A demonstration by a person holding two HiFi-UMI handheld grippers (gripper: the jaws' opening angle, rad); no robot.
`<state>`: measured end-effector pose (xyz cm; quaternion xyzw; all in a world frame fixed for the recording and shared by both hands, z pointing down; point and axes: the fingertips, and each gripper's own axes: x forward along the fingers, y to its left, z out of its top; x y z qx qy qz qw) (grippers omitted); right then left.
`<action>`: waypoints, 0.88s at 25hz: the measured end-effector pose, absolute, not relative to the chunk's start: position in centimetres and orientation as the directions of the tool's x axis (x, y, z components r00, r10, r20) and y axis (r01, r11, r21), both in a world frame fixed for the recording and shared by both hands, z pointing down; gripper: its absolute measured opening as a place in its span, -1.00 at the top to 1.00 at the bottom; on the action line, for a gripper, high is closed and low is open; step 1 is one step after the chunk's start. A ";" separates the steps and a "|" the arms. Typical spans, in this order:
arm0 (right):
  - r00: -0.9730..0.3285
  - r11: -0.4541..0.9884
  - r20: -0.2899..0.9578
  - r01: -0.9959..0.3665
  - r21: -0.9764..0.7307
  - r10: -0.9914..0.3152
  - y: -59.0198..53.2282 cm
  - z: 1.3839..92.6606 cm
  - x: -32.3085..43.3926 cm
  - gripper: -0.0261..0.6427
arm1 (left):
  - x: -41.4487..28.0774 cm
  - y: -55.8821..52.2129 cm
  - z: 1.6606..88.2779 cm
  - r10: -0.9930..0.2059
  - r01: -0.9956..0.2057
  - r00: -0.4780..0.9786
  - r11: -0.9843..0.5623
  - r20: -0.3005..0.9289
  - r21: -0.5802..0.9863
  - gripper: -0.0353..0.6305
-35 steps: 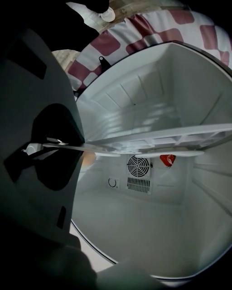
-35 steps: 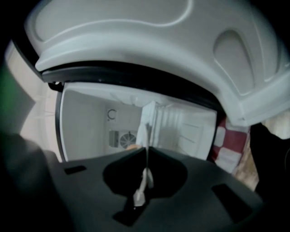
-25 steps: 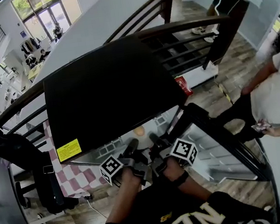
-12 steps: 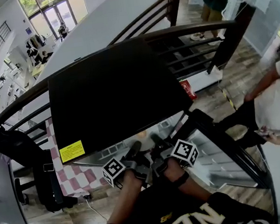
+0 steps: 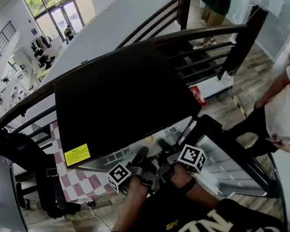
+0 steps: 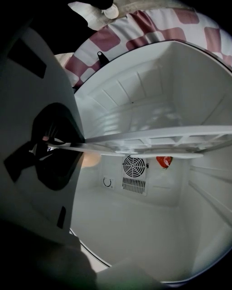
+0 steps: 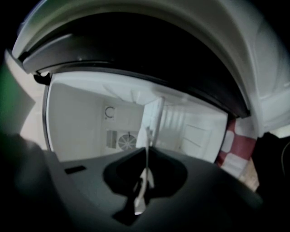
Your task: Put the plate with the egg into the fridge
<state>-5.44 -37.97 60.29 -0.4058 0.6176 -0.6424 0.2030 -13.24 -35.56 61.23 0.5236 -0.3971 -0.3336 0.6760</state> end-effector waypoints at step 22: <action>-0.595 0.102 0.137 -0.350 -0.931 -0.792 -35.0 58.1 -5.1 0.29 | -14.3 -32.6 58.3 -0.847 -0.130 0.521 0.043 0.105 0.991 0.55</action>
